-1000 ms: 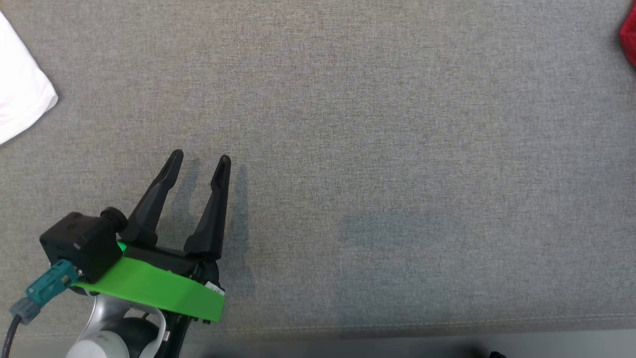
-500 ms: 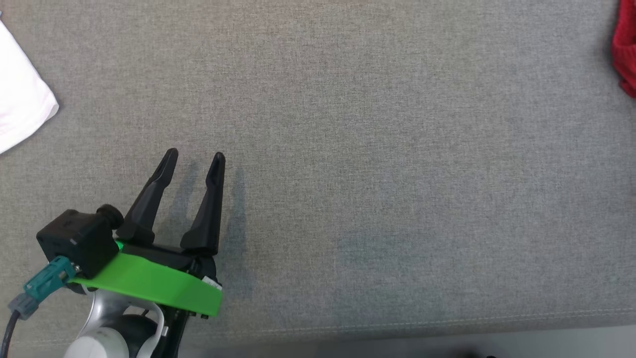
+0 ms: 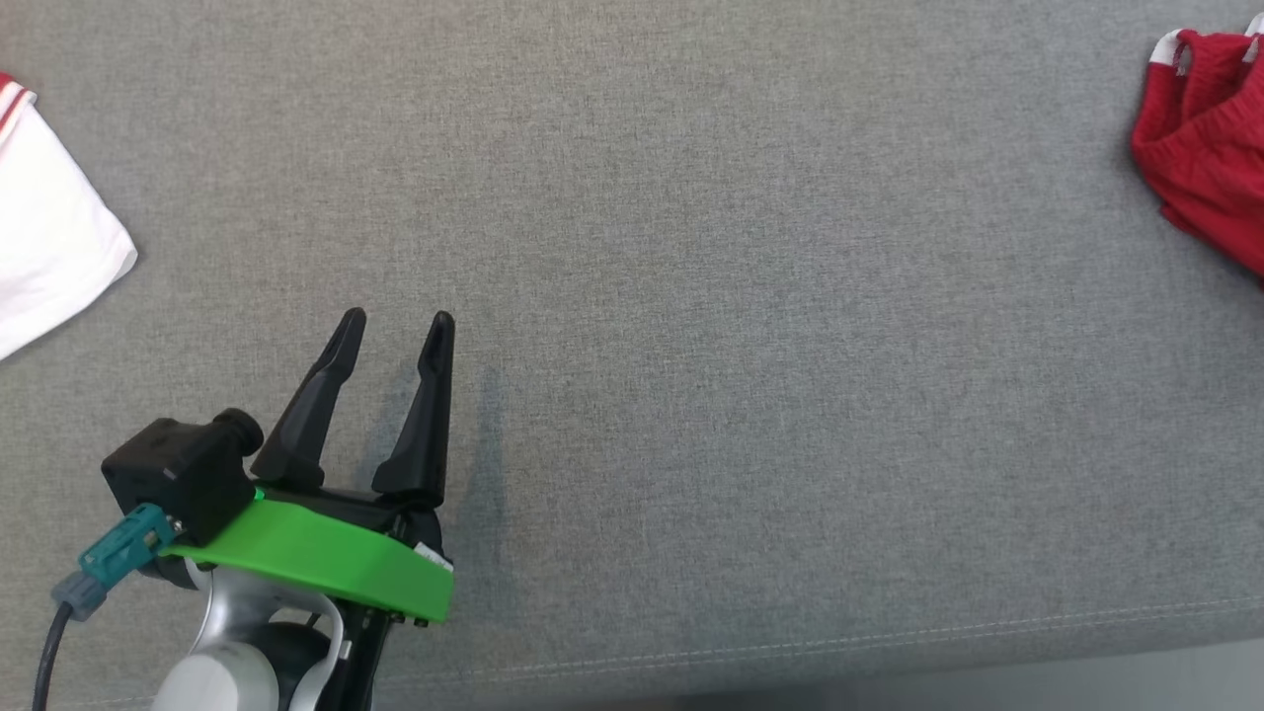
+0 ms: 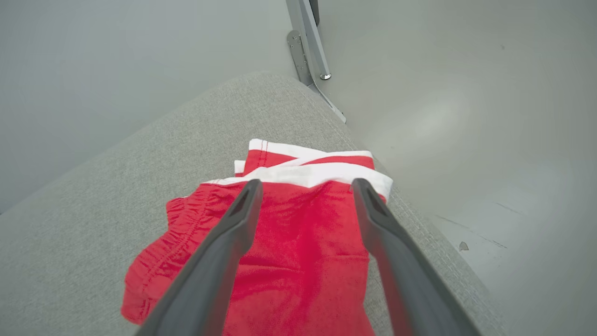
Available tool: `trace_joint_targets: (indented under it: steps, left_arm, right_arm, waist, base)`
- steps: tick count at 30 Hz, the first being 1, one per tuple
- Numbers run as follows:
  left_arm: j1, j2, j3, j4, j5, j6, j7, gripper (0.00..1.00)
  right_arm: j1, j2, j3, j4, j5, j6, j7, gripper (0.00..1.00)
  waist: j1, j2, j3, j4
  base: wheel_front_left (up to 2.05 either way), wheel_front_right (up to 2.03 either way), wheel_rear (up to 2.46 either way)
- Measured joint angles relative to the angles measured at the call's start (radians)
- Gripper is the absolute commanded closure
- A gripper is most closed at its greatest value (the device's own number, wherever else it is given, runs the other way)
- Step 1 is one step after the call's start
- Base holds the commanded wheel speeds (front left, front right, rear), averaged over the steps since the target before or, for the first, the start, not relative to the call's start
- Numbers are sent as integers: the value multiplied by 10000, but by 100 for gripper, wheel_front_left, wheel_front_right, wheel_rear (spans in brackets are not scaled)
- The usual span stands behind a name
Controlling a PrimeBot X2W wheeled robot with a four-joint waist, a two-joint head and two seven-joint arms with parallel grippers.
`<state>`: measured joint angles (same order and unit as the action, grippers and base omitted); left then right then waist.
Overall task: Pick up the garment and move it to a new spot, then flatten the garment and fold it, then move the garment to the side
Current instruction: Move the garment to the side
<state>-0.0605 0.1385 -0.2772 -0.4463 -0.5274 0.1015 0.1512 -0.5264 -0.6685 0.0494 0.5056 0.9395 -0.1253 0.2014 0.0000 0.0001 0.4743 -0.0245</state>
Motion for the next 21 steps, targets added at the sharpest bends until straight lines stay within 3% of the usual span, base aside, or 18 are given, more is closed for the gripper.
trace_joint_targets:
  steps: [5, 9, 21]
  left_arm:
    - [47, -174, -12, 272, -100, 0, -219, 0]
    - [117, -182, 146, 587, -102, 0, -441, 0]
    - [652, -77, 441, 1572, 251, 0, -1183, 0]
  right_arm:
    - [16, 10, 54, -884, -395, 38, -915, 0]
    - [206, 159, 188, -1699, -809, 274, -1776, 0]
    - [2244, 895, 842, -3108, -2207, 176, -4046, 0]
  waist:
    - [0, 0, -514, -32]
    - [0, 0, -965, 15]
    - [0, 0, -2372, 650]
  base:
    - [0, 0, 0]
    - [0, 0, 0]
    - [0, 0, 0]
